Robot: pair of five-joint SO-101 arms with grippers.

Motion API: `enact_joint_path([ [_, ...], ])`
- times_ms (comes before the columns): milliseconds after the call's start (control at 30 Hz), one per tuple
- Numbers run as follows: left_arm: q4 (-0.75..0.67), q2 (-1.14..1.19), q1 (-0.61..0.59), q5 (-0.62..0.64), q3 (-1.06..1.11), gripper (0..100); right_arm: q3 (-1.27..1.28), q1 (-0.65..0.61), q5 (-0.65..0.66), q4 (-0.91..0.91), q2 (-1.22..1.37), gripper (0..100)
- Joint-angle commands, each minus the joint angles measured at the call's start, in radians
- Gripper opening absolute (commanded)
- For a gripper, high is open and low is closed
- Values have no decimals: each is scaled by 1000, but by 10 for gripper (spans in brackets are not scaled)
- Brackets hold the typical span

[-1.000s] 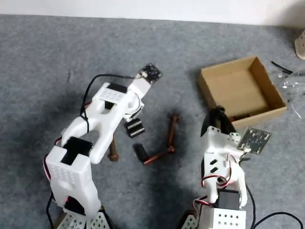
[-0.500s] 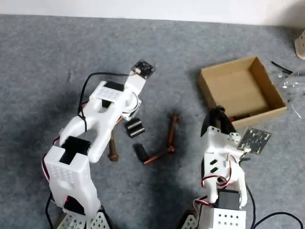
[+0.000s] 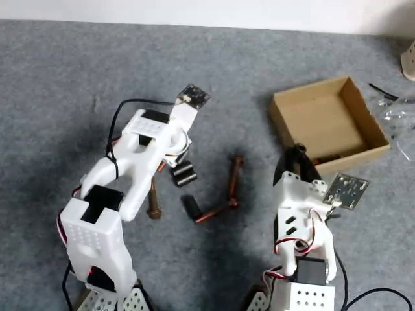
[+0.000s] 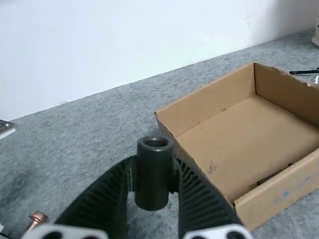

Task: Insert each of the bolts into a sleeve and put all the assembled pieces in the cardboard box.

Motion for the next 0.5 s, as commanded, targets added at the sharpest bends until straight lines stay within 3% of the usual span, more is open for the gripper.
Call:
enact_joint_path([
  [0,11,-5,-13,6,-27,9,99,13,12,-22,-18,5],
  [267,11,-48,-18,3,13,6,99,15,12,-21,-18,5],
  [467,8,-387,-59,6,156,6,99,15,12,-21,-18,5],
])
